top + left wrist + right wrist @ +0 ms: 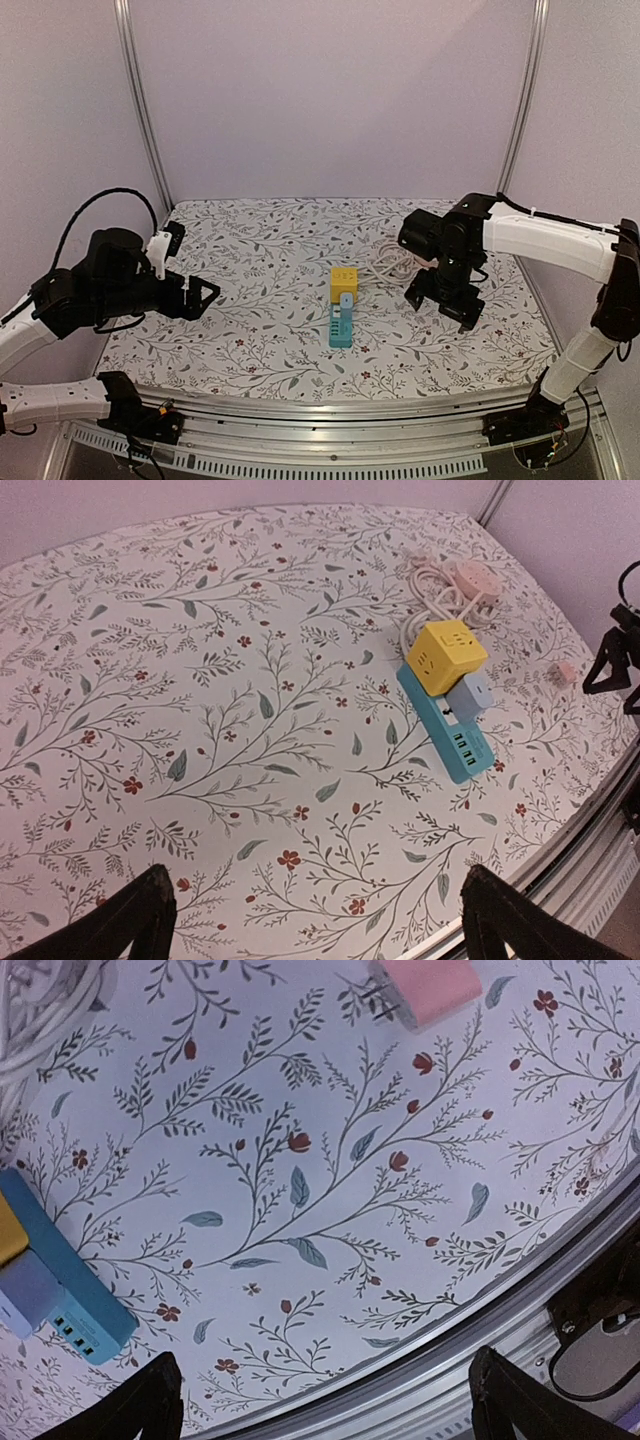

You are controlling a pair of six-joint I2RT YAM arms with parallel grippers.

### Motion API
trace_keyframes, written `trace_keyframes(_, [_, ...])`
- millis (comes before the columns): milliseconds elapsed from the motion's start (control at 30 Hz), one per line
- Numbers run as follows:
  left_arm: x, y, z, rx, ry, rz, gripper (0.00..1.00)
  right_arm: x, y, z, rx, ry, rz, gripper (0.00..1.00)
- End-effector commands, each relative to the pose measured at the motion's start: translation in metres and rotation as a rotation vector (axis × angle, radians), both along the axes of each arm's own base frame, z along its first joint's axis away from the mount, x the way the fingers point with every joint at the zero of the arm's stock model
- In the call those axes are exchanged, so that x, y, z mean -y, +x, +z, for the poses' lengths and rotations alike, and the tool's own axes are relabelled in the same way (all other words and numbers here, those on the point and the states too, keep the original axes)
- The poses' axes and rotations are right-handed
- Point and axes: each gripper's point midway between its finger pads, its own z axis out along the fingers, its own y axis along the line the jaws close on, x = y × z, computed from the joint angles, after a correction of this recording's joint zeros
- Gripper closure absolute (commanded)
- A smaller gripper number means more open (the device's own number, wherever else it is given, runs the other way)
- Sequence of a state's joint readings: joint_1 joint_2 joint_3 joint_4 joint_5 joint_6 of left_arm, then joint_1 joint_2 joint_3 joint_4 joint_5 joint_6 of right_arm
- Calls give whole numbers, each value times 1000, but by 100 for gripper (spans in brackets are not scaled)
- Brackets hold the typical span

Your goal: Insert the plug

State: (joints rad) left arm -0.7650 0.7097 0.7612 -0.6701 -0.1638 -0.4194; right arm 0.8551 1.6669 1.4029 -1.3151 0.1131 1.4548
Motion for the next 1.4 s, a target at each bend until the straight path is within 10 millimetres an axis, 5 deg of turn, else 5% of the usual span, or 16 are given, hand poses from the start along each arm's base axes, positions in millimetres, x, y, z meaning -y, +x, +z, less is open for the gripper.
trace_keyframes(0, [2, -2, 0, 11, -8, -21, 1, 39, -1, 6, 44, 72, -313, 1])
trace_keyframes(300, [4, -3, 2, 15, -20, -32, 1, 103, 13, 1, 103, 171, -724, 1])
trace_keyframes(600, [5, -4, 2, 16, -22, -38, 0, 132, 50, -22, 115, 212, -864, 3])
trace_keyframes(967, [4, -4, 3, 18, -22, -35, 0, 131, 85, -71, 74, 258, -821, 9])
trace_keyframes(1367, [4, -3, 1, 15, -14, -34, 1, 141, 85, -103, 32, 213, -826, 27])
